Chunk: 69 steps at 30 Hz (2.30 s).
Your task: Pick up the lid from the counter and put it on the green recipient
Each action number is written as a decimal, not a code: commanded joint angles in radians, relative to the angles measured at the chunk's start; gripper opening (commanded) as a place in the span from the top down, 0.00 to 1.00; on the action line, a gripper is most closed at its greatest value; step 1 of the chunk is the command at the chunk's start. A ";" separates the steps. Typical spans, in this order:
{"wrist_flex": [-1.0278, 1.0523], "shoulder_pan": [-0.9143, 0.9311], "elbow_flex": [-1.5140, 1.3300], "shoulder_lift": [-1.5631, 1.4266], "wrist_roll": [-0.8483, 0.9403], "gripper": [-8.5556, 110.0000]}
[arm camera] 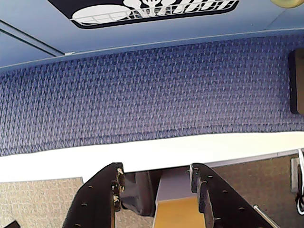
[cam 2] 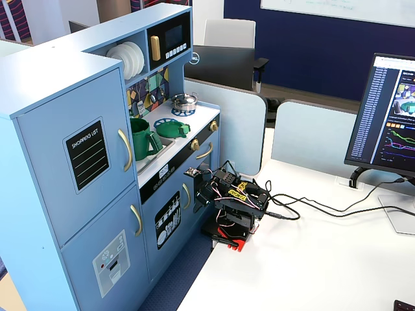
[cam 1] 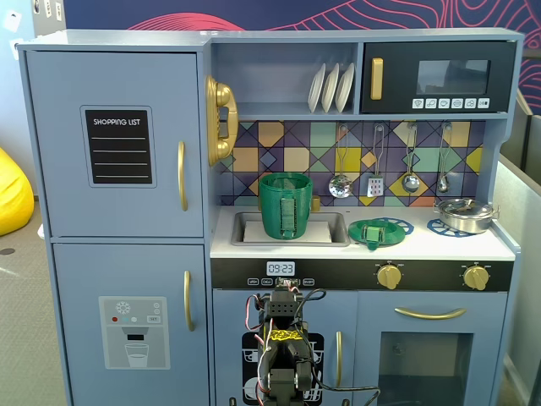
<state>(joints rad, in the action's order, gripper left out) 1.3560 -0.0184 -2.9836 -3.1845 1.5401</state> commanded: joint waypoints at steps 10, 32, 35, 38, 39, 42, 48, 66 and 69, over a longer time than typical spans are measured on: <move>0.140 0.078 -0.014 0.006 -0.028 0.93; -1.327 0.698 0.555 0.563 0.031 0.62; -1.382 0.692 0.551 0.620 0.046 0.63; -1.422 0.684 0.568 0.693 0.051 0.63; -1.428 0.680 0.584 0.721 0.046 0.63; -1.477 0.667 0.634 0.807 0.054 0.63; -1.520 0.638 0.741 0.951 0.066 0.64; -1.542 0.607 0.910 1.157 0.095 0.66; -1.542 0.606 0.916 1.164 0.095 0.69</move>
<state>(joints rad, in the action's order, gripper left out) -0.1503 0.5998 -2.1506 -2.0141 1.6230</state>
